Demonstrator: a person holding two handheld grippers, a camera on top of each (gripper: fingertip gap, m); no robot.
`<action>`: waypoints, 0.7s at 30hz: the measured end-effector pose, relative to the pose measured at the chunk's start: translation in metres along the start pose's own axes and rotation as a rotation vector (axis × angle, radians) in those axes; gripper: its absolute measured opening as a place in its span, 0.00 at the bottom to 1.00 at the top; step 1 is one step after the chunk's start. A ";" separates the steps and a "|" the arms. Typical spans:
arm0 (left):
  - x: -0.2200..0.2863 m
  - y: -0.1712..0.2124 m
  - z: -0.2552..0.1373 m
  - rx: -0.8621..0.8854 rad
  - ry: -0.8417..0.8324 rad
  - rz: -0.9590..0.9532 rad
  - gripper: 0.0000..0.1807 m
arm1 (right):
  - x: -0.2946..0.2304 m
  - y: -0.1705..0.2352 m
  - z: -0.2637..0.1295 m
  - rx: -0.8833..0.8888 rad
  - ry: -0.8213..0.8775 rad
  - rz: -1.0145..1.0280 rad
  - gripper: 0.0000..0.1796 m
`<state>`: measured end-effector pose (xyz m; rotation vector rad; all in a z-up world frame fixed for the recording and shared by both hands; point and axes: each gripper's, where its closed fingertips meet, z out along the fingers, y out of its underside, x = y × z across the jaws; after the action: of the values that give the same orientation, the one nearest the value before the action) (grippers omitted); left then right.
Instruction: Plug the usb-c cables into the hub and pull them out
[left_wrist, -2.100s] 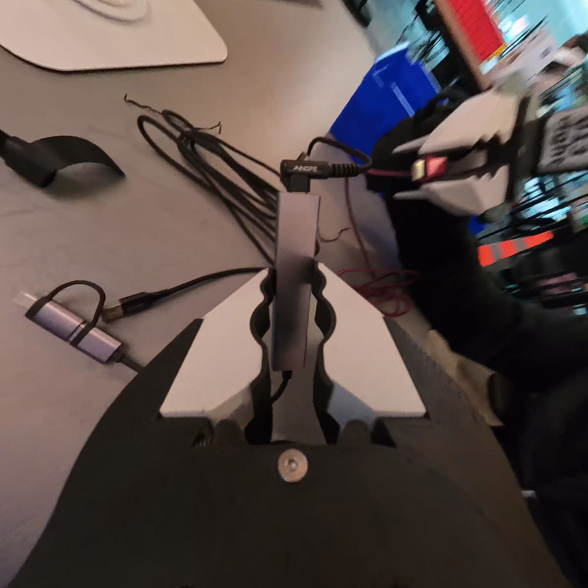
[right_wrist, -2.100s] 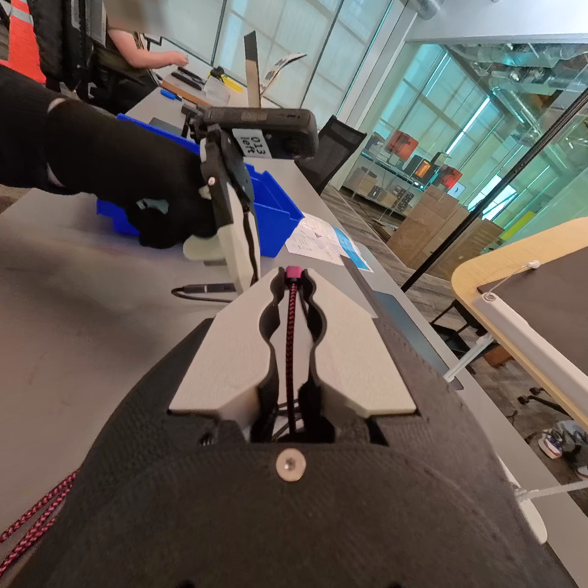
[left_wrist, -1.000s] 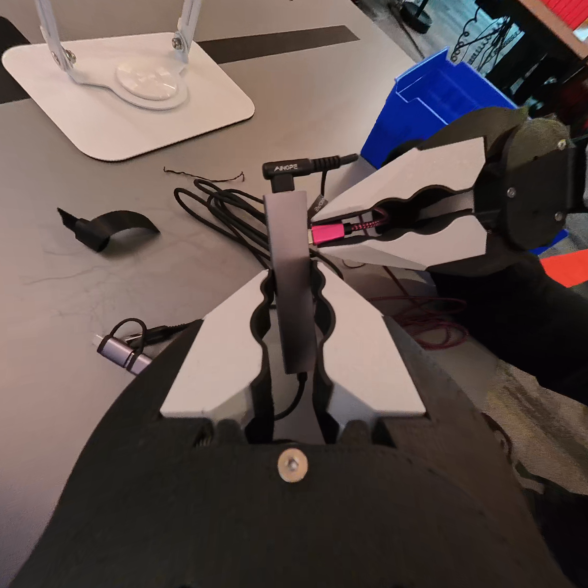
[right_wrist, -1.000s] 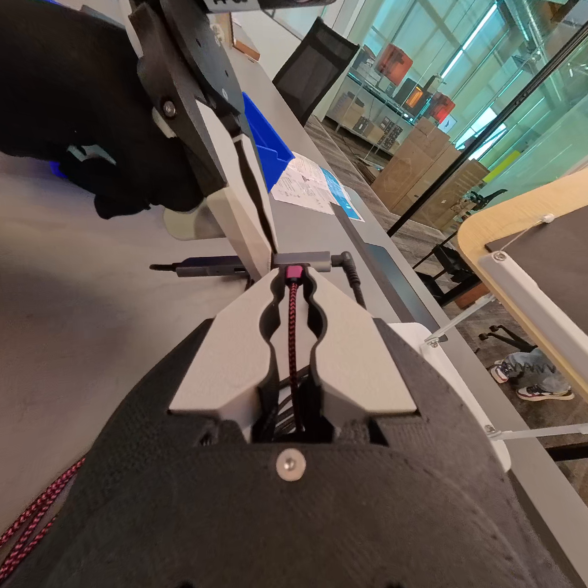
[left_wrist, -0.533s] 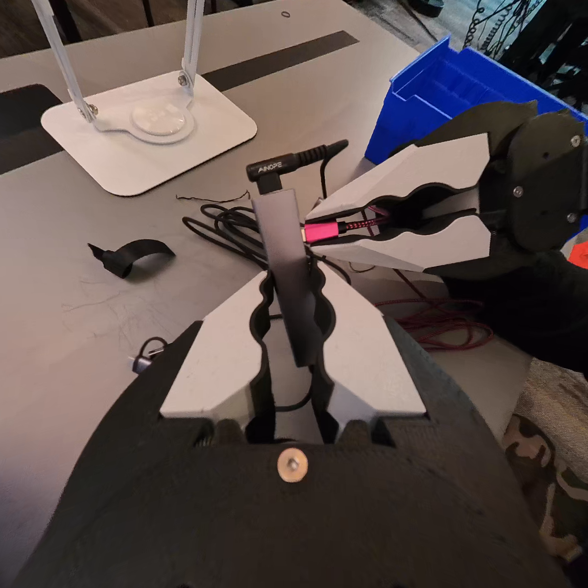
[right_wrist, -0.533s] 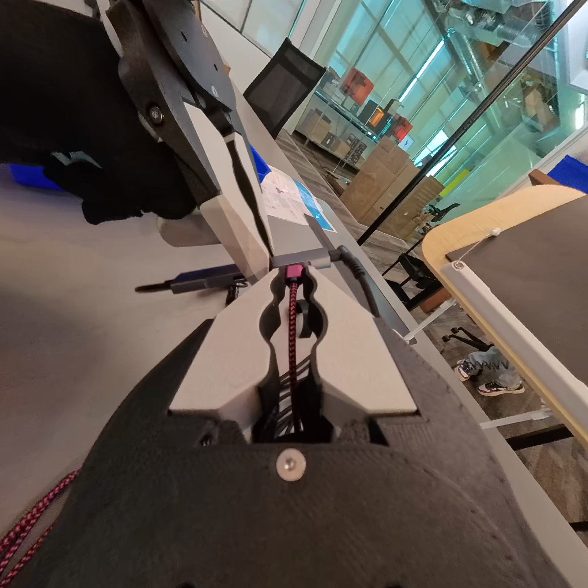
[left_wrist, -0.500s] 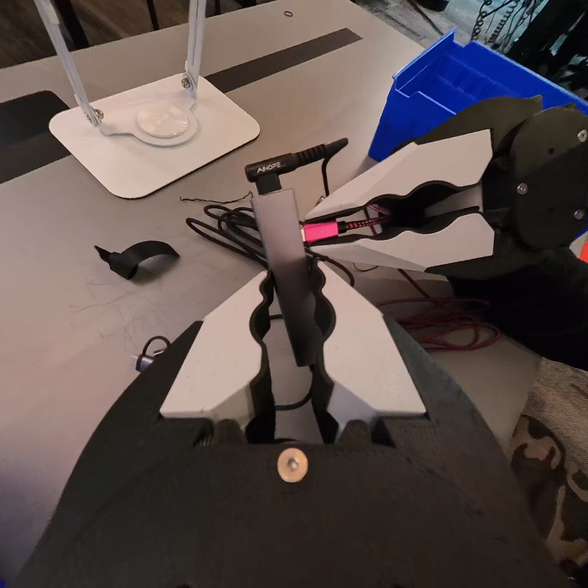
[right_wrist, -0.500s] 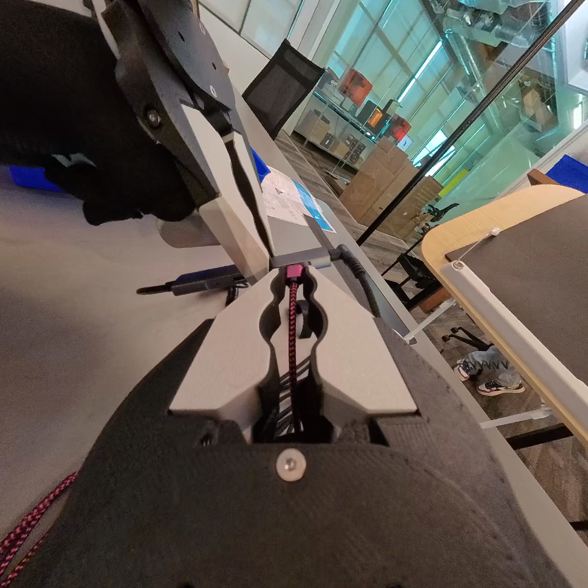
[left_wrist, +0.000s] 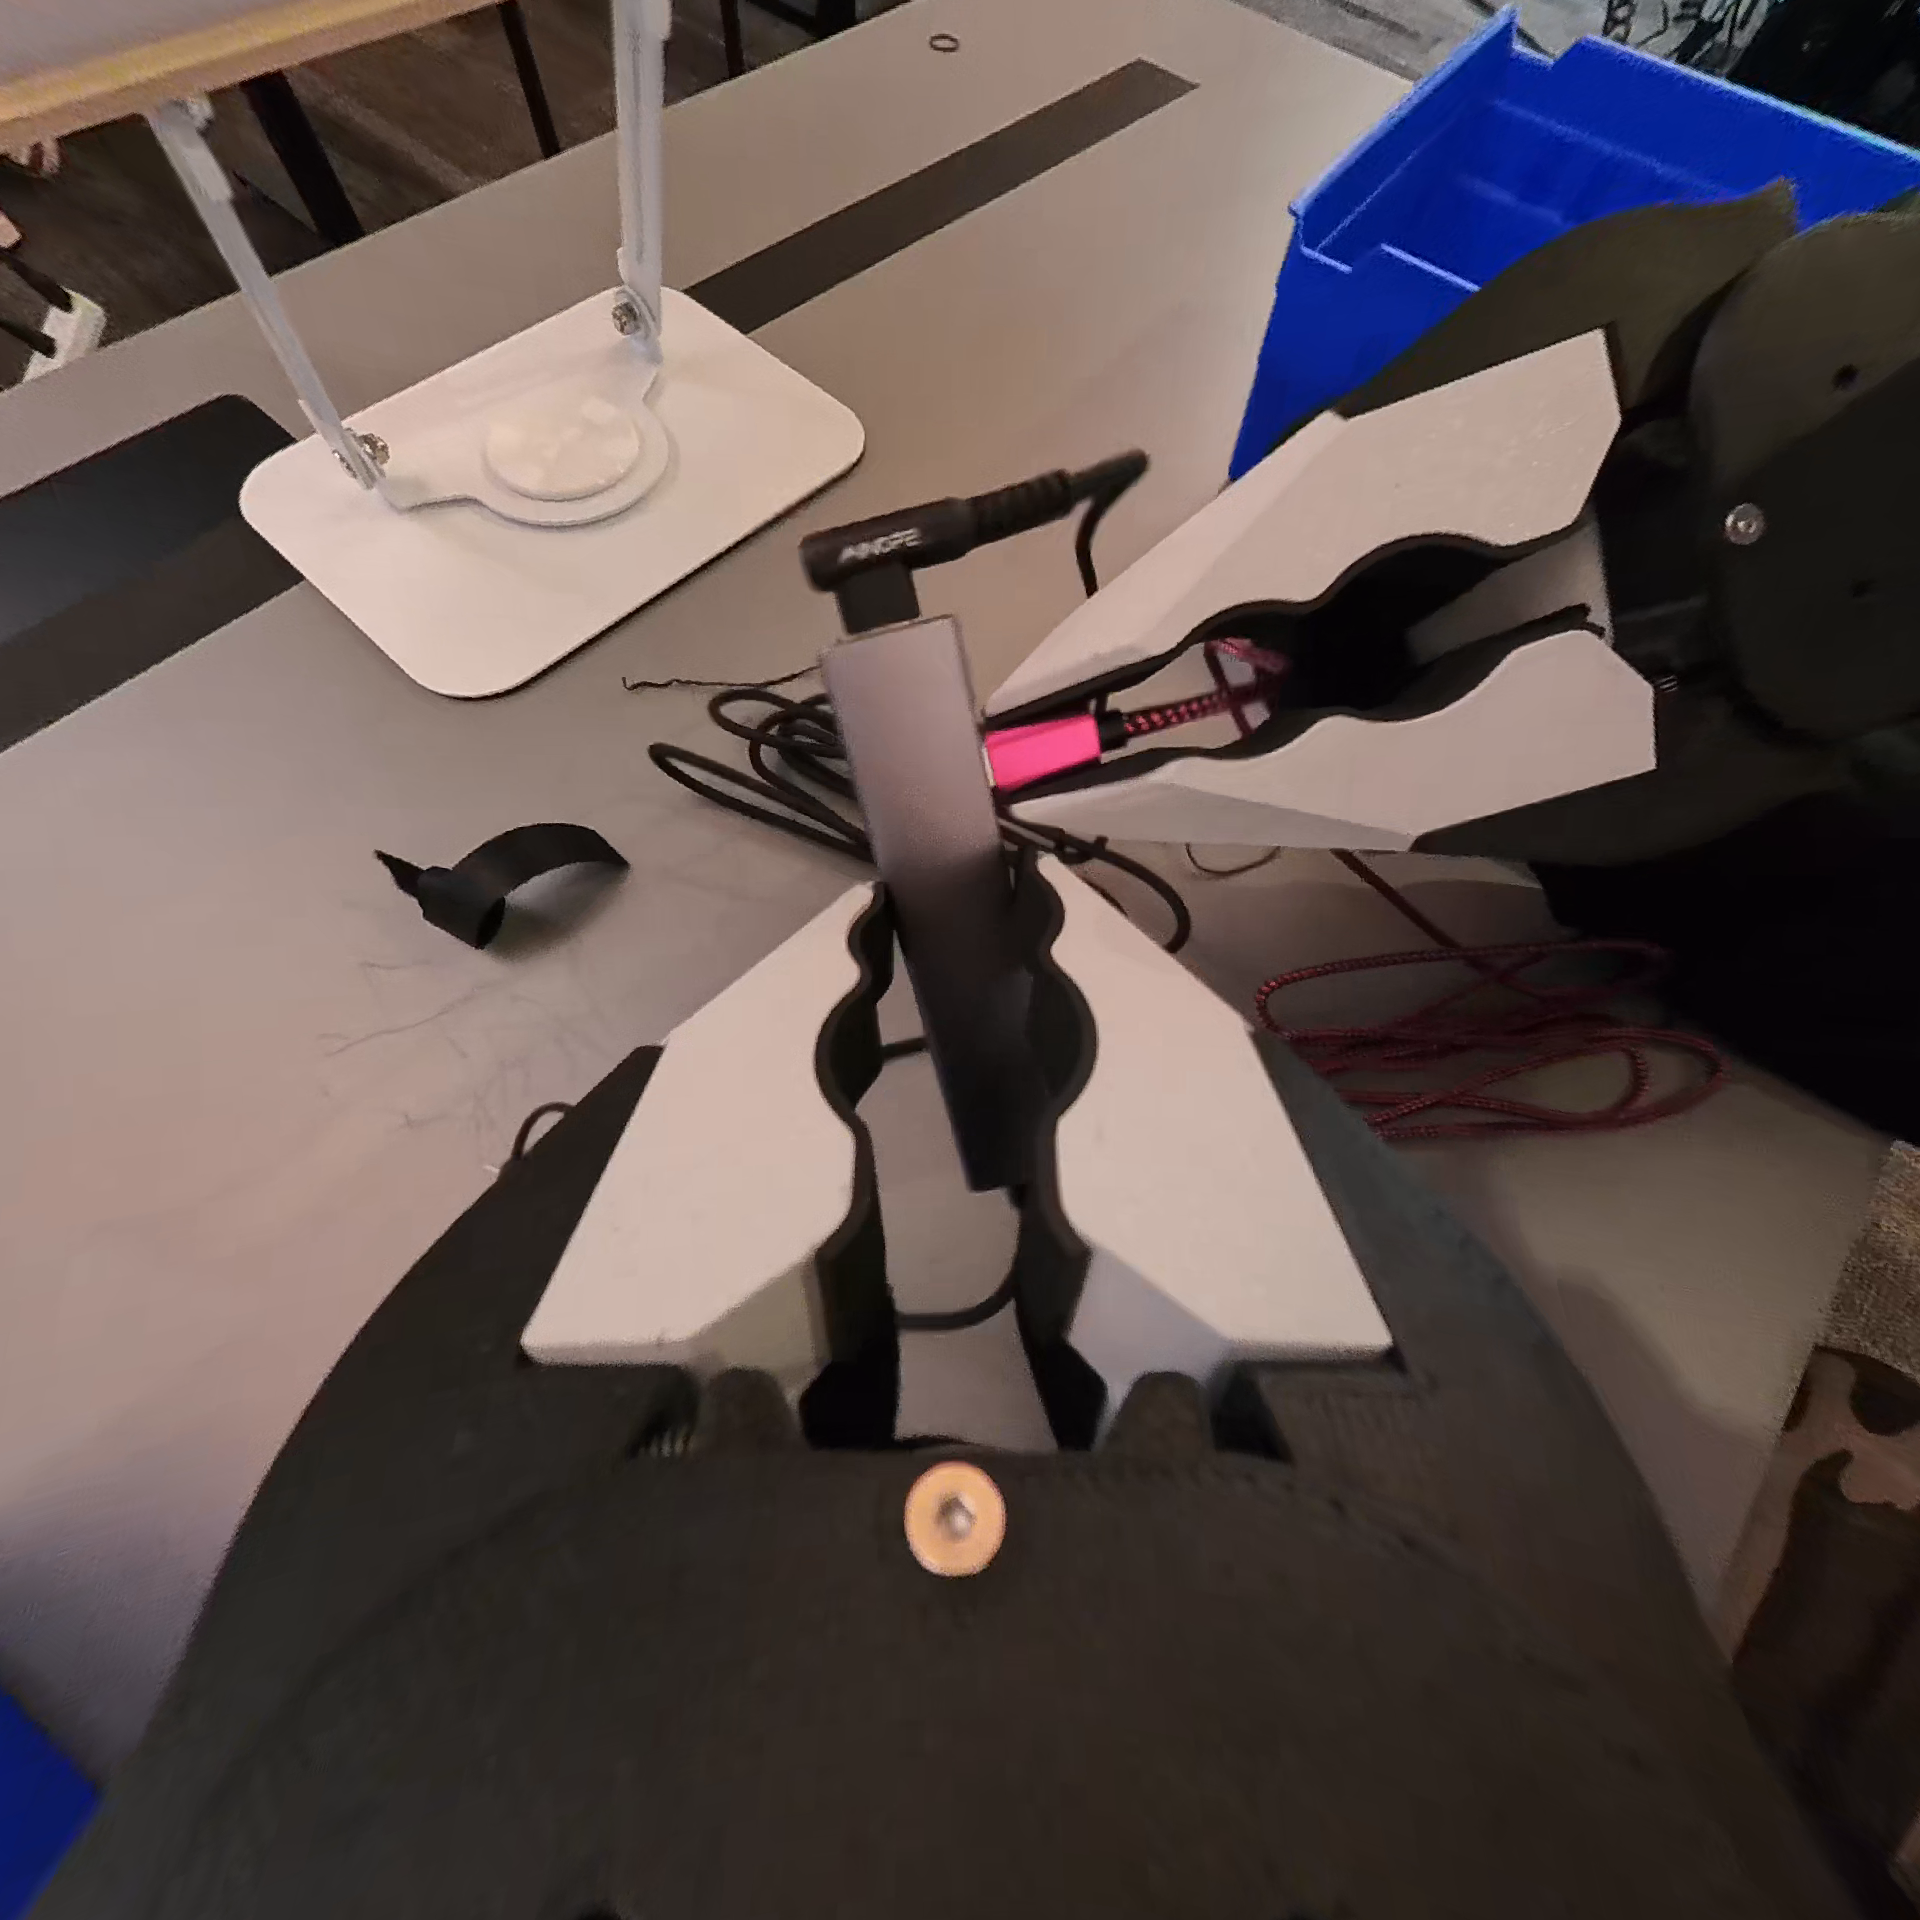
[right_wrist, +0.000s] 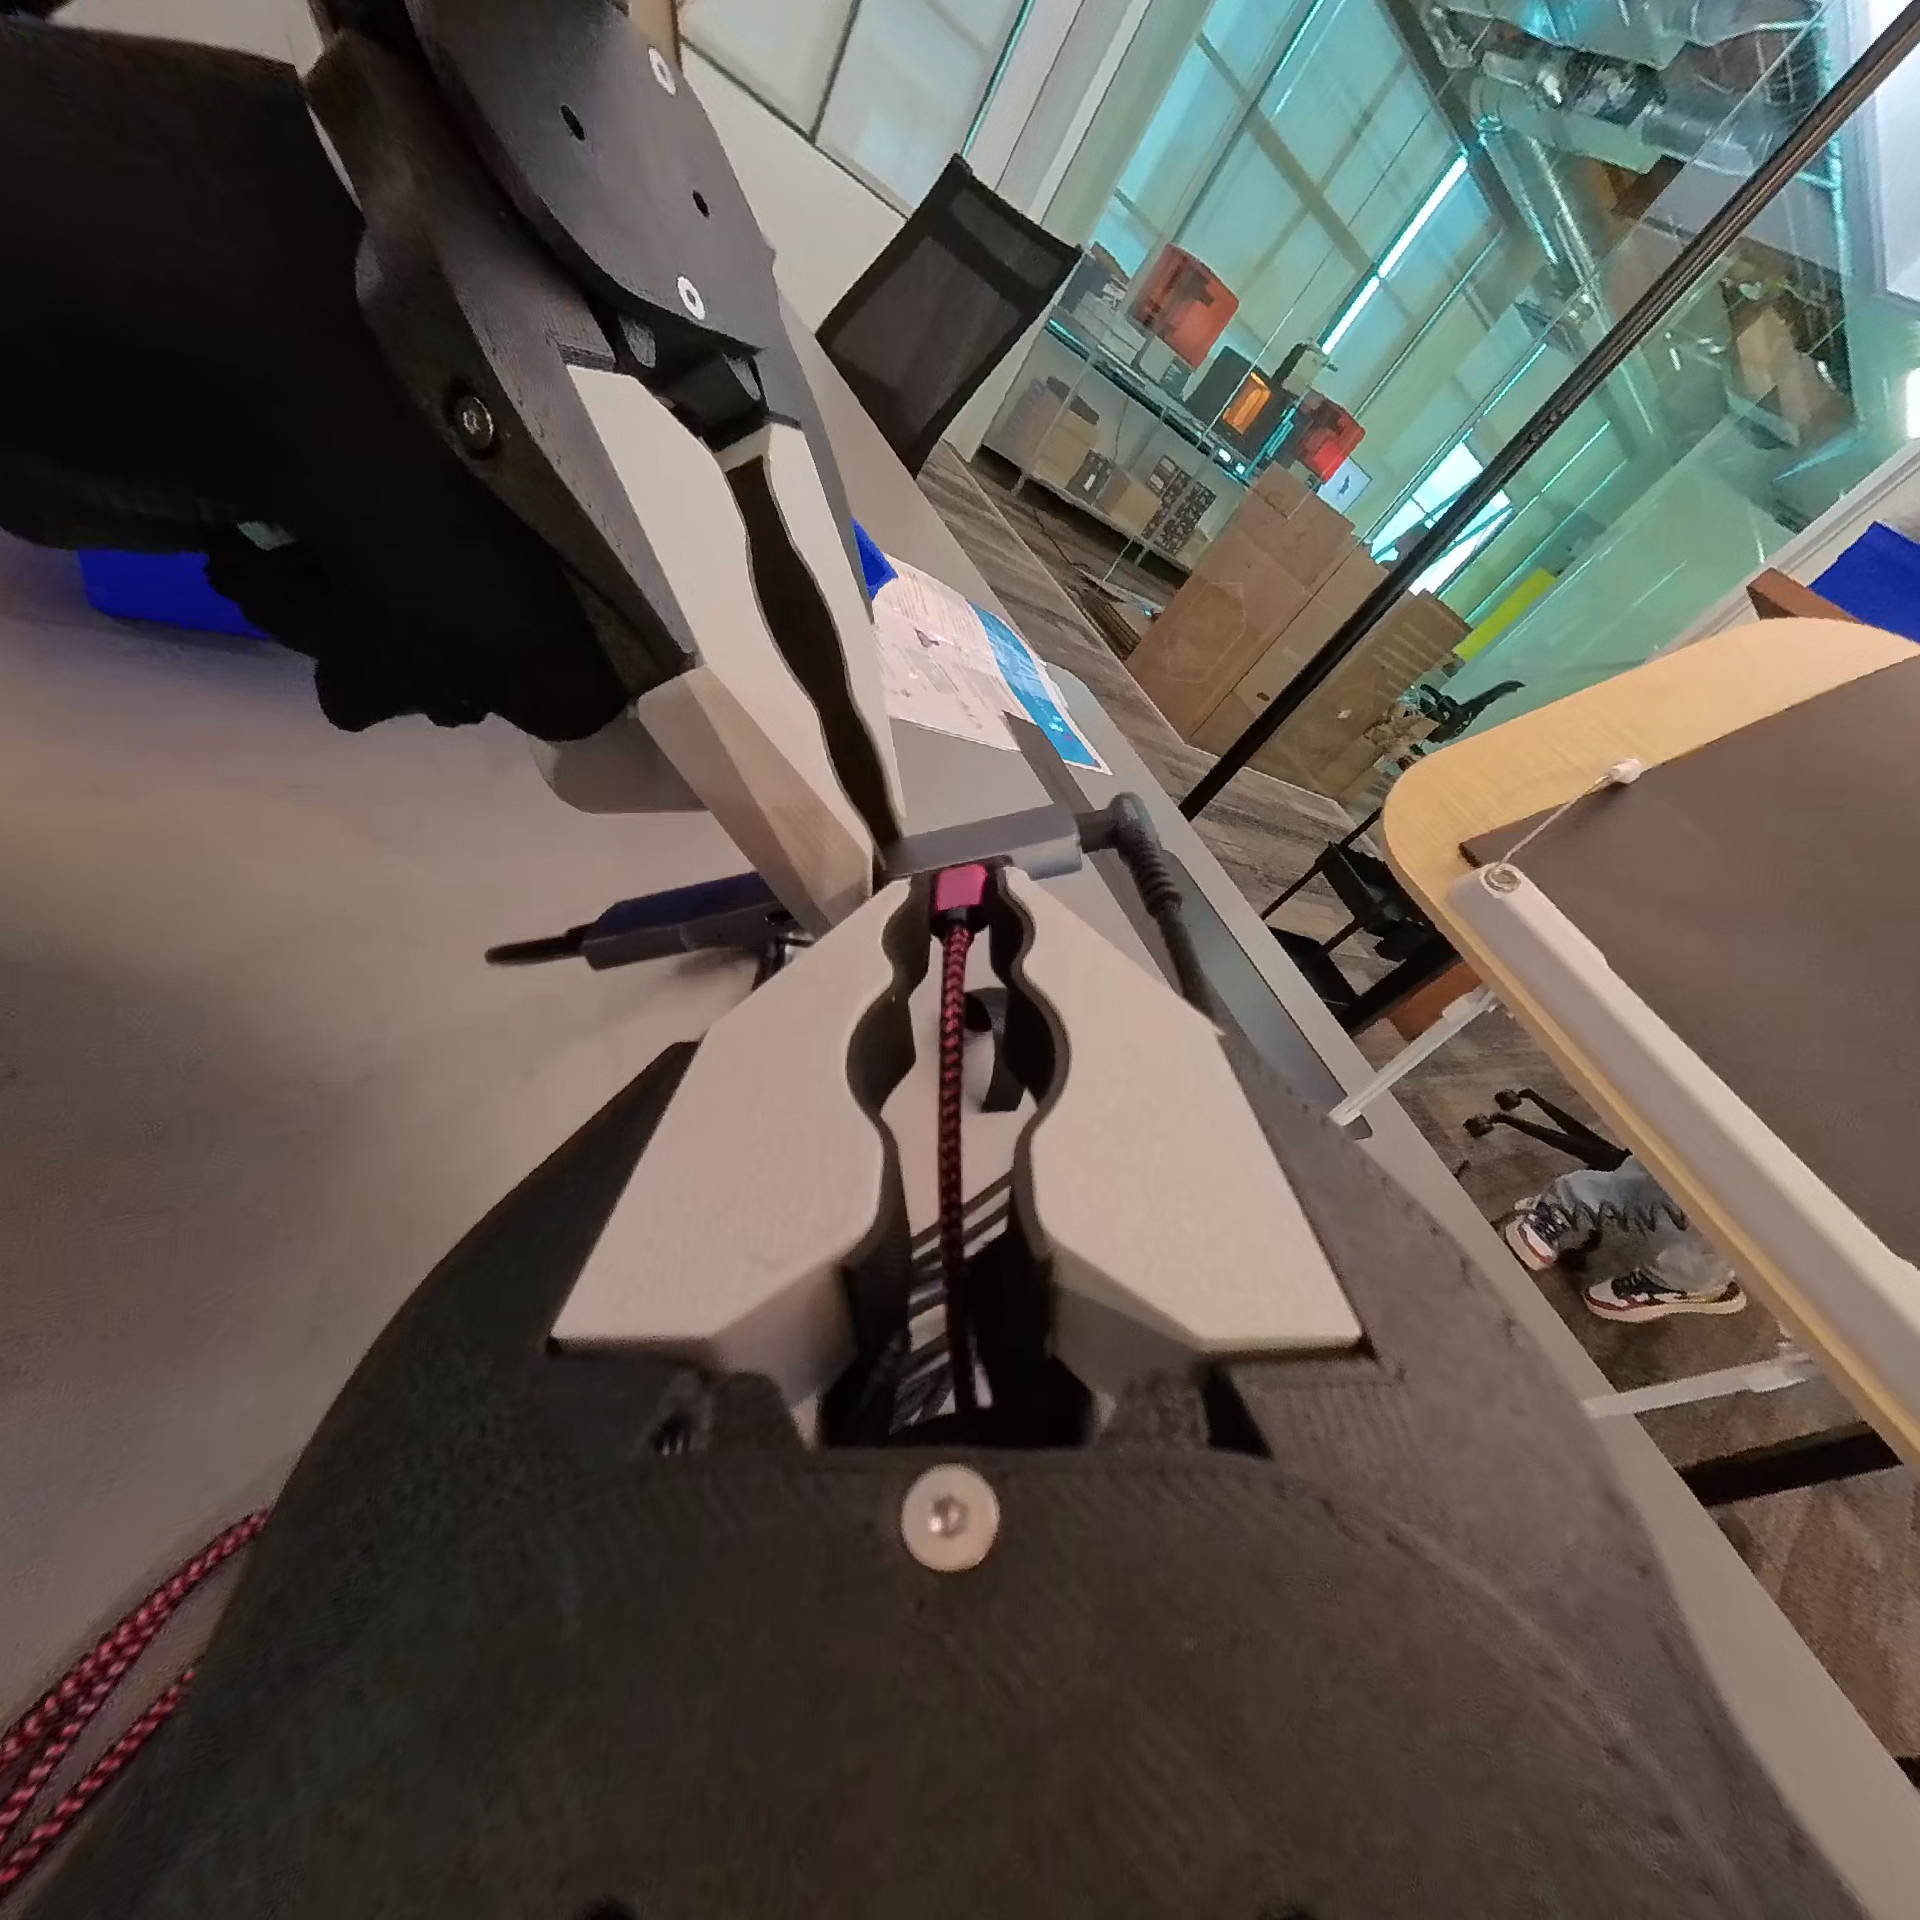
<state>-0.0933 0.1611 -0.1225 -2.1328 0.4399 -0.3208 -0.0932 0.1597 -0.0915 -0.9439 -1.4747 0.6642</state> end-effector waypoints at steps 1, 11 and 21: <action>-0.002 -0.002 -0.001 0.011 -0.005 -0.004 0.12 | 0.001 0.000 0.000 0.012 -0.008 0.017 0.05; -0.018 0.015 0.003 -0.072 -0.209 0.224 0.12 | 0.040 -0.013 -0.024 0.201 -0.051 0.416 0.15; -0.002 0.025 0.014 -0.093 -0.289 0.502 0.11 | -0.029 0.018 -0.002 0.002 -0.534 0.740 0.09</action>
<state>-0.0945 0.1584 -0.1512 -2.0310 0.8047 0.2937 -0.0886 0.1439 -0.1213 -1.3950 -1.5564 1.5484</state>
